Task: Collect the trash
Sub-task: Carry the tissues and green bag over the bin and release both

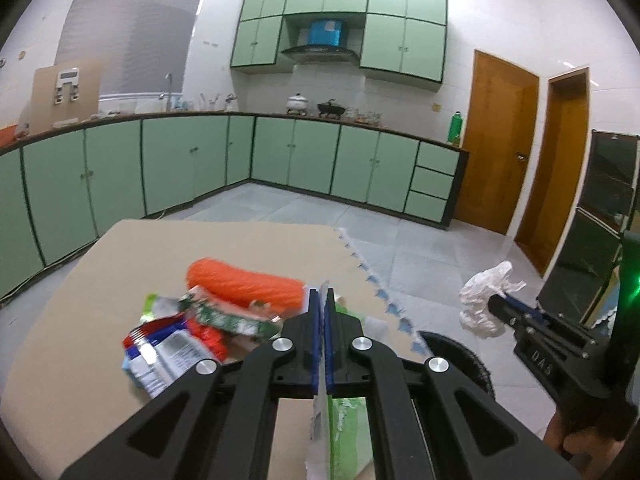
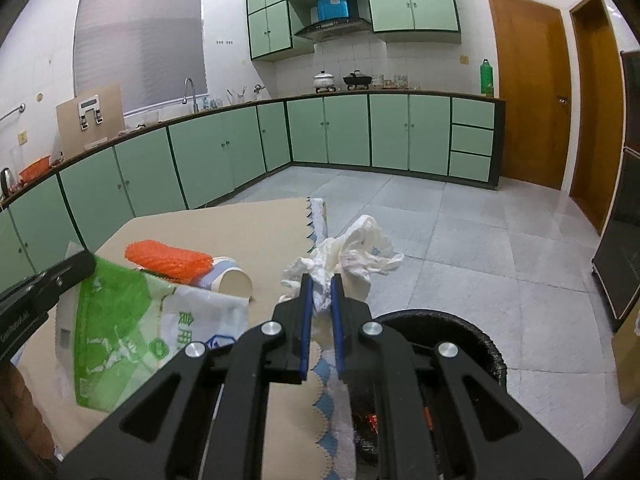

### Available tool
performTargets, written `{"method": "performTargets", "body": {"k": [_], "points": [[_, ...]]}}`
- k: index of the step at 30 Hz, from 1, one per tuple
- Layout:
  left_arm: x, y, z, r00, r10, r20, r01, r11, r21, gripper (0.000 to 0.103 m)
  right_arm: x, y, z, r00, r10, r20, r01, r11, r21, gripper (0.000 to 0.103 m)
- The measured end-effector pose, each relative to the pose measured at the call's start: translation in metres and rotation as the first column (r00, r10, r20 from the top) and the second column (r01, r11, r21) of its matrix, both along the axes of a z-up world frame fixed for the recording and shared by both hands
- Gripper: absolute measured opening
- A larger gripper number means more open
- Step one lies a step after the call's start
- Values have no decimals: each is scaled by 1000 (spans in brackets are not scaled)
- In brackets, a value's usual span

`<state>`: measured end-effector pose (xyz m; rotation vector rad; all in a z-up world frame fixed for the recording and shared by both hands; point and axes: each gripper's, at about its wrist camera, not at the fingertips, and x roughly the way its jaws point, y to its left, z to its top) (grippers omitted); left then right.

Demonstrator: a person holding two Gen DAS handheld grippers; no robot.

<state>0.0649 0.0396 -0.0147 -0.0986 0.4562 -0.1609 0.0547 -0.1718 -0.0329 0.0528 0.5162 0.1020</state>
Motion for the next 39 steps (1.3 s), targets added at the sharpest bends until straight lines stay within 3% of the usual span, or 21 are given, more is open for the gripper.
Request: {"method": "performTargets", "body": {"k": [10, 21, 27, 39], "points": [[10, -43, 22, 994, -93, 54, 94, 995, -17, 1, -8, -27, 22, 998, -46, 44, 47, 999, -10, 8], [20, -104, 39, 969, -217, 116, 220, 976, -9, 1, -14, -75, 28, 989, -125, 75, 126, 992, -8, 8], [42, -140, 23, 964, -251, 85, 252, 968, 4, 1, -11, -104, 13, 985, -168, 41, 169, 986, -13, 8], [91, -199, -43, 953, -299, -51, 300, 954, 16, 1, 23, -146, -36, 971, -232, -52, 232, 973, -5, 8]]}}
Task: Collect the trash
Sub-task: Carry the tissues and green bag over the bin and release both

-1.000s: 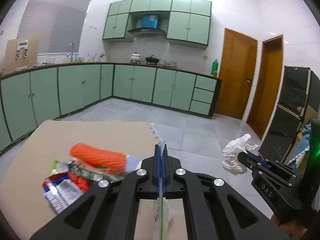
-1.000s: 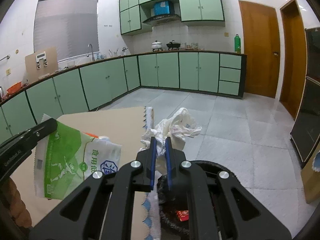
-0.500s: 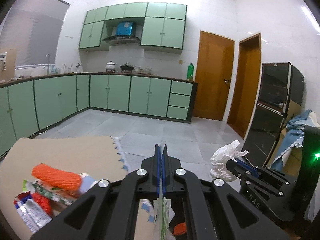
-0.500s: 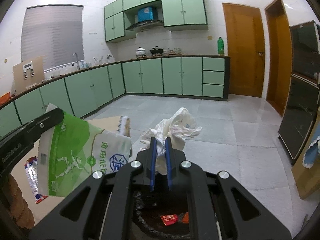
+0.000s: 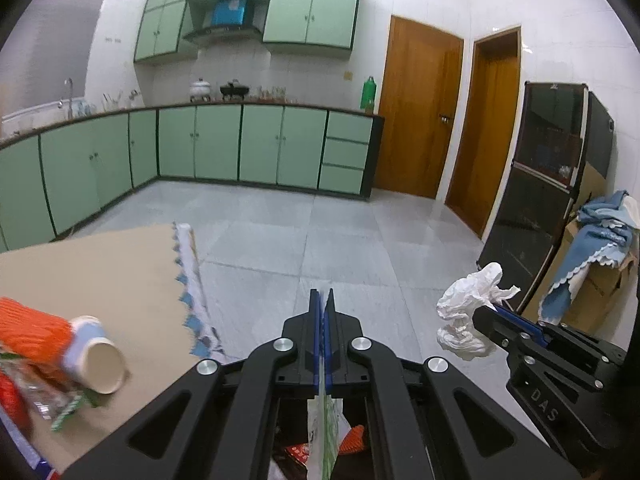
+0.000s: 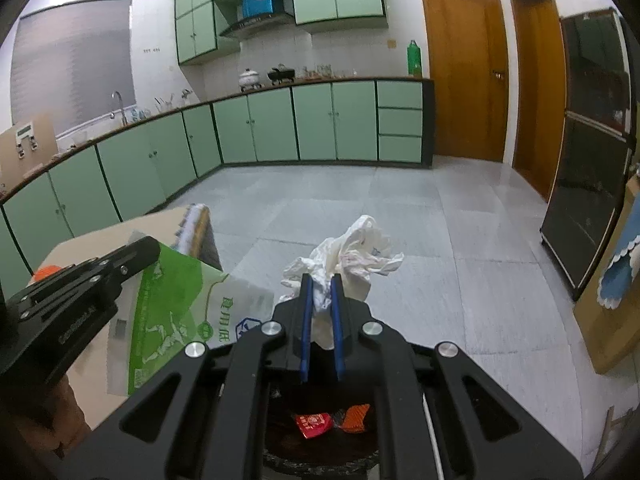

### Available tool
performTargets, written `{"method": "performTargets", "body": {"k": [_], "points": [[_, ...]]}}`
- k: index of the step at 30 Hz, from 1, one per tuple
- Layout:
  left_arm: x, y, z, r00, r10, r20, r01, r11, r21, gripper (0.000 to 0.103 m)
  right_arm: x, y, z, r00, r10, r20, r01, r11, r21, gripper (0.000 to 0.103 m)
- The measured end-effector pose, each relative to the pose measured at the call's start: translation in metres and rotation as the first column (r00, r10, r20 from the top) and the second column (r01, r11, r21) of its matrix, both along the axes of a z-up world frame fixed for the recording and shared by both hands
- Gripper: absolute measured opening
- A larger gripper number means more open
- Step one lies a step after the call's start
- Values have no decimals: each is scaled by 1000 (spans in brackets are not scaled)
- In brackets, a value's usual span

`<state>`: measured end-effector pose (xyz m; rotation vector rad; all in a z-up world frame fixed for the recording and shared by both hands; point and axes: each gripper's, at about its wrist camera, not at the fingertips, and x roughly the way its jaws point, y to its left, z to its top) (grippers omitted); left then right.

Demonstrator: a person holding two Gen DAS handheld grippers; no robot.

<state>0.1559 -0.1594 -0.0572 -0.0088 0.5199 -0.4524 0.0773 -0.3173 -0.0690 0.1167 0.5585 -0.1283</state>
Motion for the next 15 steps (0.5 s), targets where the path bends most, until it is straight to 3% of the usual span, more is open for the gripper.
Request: {"method": "performTargets", "body": {"k": [8, 11, 15], "points": [[37, -18, -42, 995, 0, -104, 6, 999, 50, 1, 36, -20, -47, 995, -7, -100, 12, 999, 46, 8], [47, -21, -49, 988, -2, -152, 9, 999, 39, 1, 45, -20, -62, 992, -3, -126, 9, 999, 49, 9], [51, -25, -48, 988, -11, -155, 17, 999, 42, 2, 51, -20, -73, 990, -4, -144, 12, 998, 56, 17]]}}
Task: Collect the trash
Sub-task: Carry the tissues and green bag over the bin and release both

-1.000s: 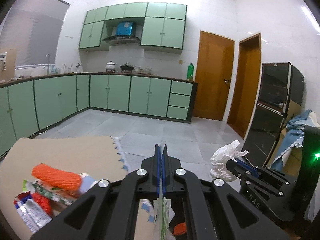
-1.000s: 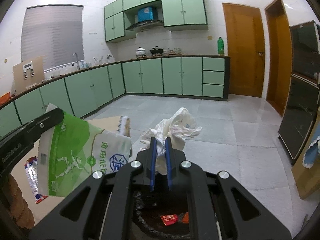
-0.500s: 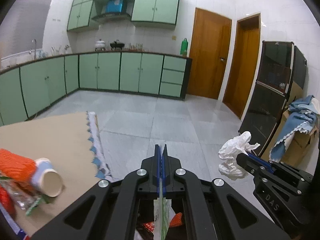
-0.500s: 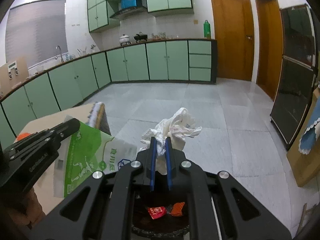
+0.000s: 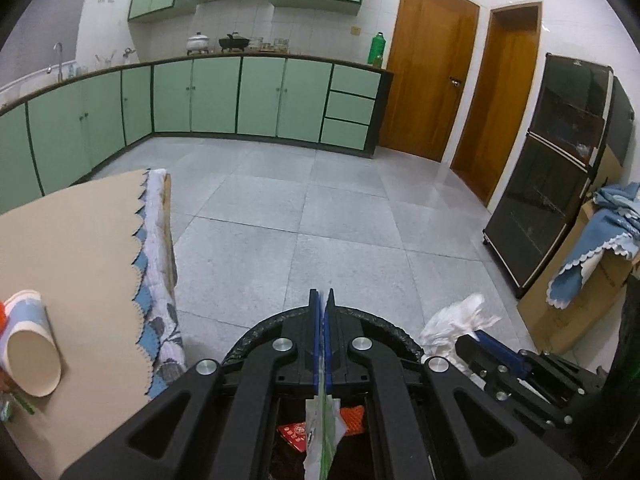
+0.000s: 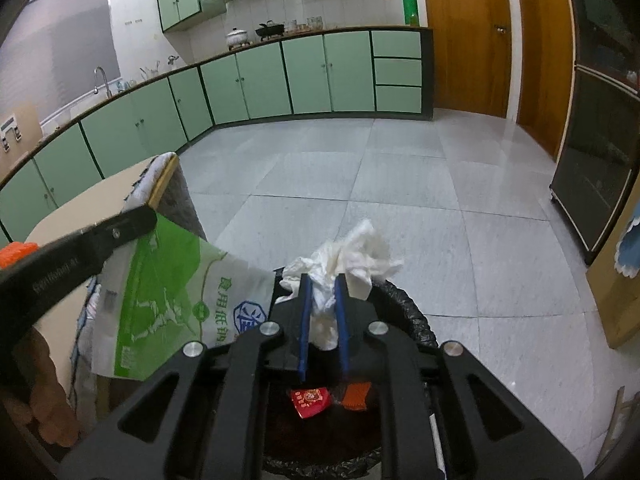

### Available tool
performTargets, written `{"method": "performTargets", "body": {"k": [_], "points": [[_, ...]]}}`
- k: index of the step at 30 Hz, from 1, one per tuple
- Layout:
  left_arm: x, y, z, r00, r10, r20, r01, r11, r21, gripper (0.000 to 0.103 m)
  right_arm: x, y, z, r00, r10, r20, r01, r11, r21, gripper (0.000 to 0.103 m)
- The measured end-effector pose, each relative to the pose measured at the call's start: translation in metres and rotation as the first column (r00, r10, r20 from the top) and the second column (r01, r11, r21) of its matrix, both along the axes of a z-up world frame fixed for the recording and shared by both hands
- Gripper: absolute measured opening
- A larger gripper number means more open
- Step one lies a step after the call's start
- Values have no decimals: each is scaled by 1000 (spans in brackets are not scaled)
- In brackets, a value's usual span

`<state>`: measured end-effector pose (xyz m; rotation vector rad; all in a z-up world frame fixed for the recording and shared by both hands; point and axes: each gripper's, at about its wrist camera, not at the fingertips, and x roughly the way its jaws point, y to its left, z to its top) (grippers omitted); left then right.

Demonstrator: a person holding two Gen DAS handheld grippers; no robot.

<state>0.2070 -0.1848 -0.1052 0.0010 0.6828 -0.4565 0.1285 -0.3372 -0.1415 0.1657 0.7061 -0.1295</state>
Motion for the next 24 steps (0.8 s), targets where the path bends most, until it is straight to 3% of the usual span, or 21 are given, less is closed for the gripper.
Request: {"method": "performTargets", "body": {"k": [4, 9, 13, 21, 24], "points": [[5, 0, 0, 1000, -4, -20, 4, 1000, 5, 6, 0, 0, -1, 1000, -2, 3, 2, 1000, -2, 29], [6, 6, 6, 999, 7, -37, -8, 1000, -15, 39, -4, -6, 1, 1000, -16, 14, 16, 1000, -2, 38], [2, 9, 17, 1000, 5, -19, -6, 1000, -20, 43, -10, -8, 10, 999, -27, 34, 27, 1000, -5, 42], [-23, 44, 58, 996, 64, 68, -61, 997, -54, 64, -32, 0, 41, 994, -45, 98, 49, 998, -40, 85], [-34, 66, 72, 988, 114, 106, -109, 993, -50, 71, -43, 13, 56, 989, -37, 143, 44, 998, -51, 91]]}}
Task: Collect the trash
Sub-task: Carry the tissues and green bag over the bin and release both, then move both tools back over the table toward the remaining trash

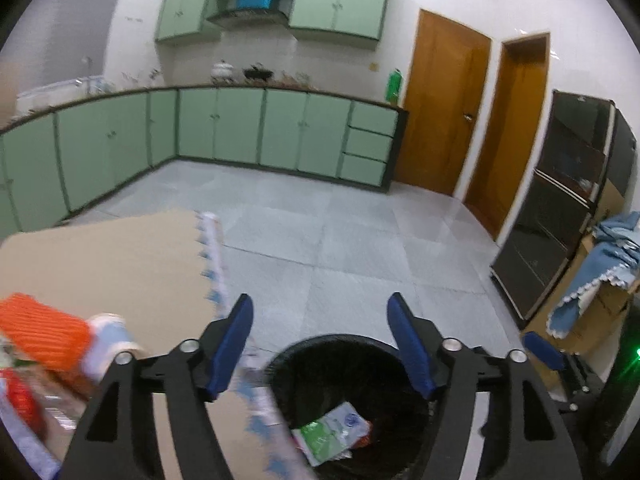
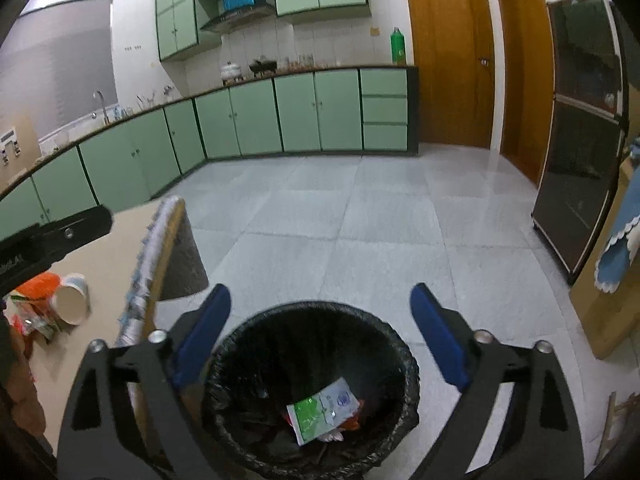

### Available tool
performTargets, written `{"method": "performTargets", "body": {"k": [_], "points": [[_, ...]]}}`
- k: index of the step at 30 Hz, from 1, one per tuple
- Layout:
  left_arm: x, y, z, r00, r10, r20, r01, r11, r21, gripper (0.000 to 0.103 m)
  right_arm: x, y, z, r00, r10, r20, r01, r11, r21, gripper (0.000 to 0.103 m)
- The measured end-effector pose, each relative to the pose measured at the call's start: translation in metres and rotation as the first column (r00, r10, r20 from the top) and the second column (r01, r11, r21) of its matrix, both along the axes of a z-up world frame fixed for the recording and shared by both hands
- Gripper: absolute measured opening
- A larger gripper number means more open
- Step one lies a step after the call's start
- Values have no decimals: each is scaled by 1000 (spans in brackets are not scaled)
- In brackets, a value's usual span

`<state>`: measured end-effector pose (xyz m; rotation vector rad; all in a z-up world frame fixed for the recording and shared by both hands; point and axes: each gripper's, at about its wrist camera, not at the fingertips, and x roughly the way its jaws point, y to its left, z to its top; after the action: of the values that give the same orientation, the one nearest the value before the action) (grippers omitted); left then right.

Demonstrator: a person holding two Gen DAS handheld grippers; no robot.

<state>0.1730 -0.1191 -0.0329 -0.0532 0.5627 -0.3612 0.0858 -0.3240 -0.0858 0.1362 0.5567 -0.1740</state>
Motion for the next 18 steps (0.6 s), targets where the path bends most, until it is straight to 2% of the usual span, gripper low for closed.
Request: {"method": "performTargets", "body": {"k": [3, 8, 14, 18], "points": [[-14, 28, 12, 997, 61, 41, -61, 998, 7, 77, -6, 16, 12, 999, 32, 27, -32, 999, 0, 93], [-36, 75, 24, 985, 145, 93, -151, 987, 56, 78, -11, 55, 30, 992, 111, 63, -111, 994, 8, 95], [-59, 137, 21, 957, 270, 107, -280, 955, 94, 78, -13, 108, 37, 977, 194, 84, -197, 980, 26, 95], [-73, 173, 11, 933, 342, 116, -356, 925, 137, 78, -12, 145, 37, 966, 242, 90, -244, 970, 11, 95]]}}
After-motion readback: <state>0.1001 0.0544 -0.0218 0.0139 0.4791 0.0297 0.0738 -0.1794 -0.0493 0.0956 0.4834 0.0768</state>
